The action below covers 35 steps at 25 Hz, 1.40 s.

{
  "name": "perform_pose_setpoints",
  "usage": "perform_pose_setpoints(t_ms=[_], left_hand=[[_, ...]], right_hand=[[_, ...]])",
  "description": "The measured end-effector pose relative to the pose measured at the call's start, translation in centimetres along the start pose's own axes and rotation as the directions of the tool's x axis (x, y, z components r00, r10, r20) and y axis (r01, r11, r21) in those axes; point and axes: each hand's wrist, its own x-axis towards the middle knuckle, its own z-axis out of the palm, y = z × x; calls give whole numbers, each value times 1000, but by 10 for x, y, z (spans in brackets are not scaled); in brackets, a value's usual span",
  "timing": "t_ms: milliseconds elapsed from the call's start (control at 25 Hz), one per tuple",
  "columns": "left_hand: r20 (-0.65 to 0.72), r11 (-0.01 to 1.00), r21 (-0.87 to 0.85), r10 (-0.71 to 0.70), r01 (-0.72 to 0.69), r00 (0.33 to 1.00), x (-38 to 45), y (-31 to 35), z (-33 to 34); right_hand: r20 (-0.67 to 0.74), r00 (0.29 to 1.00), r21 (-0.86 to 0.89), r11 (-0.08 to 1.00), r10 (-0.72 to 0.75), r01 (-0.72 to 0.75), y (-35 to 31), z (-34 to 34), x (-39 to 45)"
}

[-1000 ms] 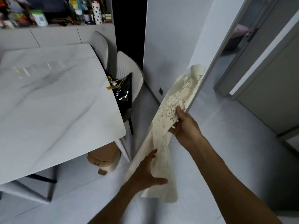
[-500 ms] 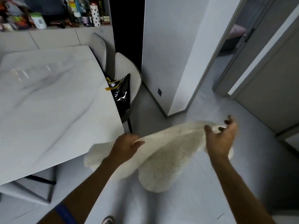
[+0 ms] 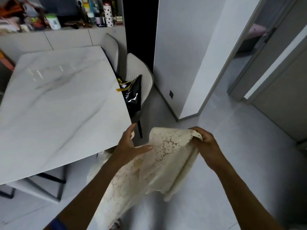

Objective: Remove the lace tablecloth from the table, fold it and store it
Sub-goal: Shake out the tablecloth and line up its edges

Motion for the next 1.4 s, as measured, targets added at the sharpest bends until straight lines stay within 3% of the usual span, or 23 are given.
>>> perform_pose_setpoints(t_ms=[80,160,280,360,400,480,520,600,680,760,840,920,1000,1120,1280,1400], left_hand=[[223,891,-373,-187,261,957,-11,-34,3],[416,771,-500,-186,395,890,-12,-53,19],[456,583,-706,-59,401,888,-6,-47,38],[399,532,-771,-25,350,916,5,-34,36],[337,562,-769,-49,304,940,11,-27,33],[108,735,-652,-154,187,982,18,-11,28],[-16,814,-561,-191,149,981,20,-6,29],[-166,859,-486,-272,161,948,20,1,37],[-88,790,-549,-379,273,921,15,2,48],[154,723,-538,-421,433,894,14,-1,53],[356,726,-497,-330,476,874,18,-10,57],[446,717,-501,-266,485,854,21,-15,69],[480,656,-517,-309,550,821,21,-19,83],[563,684,-448,-285,576,776,17,-21,102],[523,632,-614,-125,474,843,31,16,90],[321,790,-577,-17,209,947,51,70,73]], right_hand=[[44,999,32,999,4,-5,-6,-6,2],[47,999,59,998,9,-12,-6,-6,7],[39,999,28,999,18,-19,-3,-10,10],[36,999,5,1000,24,-24,0,-17,10],[33,999,-7,1000,29,-29,1,-20,10],[16,999,3,999,43,-44,6,-22,8],[-2,999,16,999,52,-52,9,-22,7],[-47,997,39,997,68,-66,13,-17,6],[-67,995,31,997,78,-76,15,-14,7],[-61,995,12,997,78,-78,13,-14,8],[-94,993,9,997,74,-73,15,-21,10],[-139,986,44,995,93,-88,18,-32,11],[-160,980,93,991,115,-101,21,-38,11],[-161,979,89,990,125,-112,18,-44,10],[-161,982,49,994,103,-97,19,-74,4],[-183,973,-17,989,140,-145,22,-101,2]])
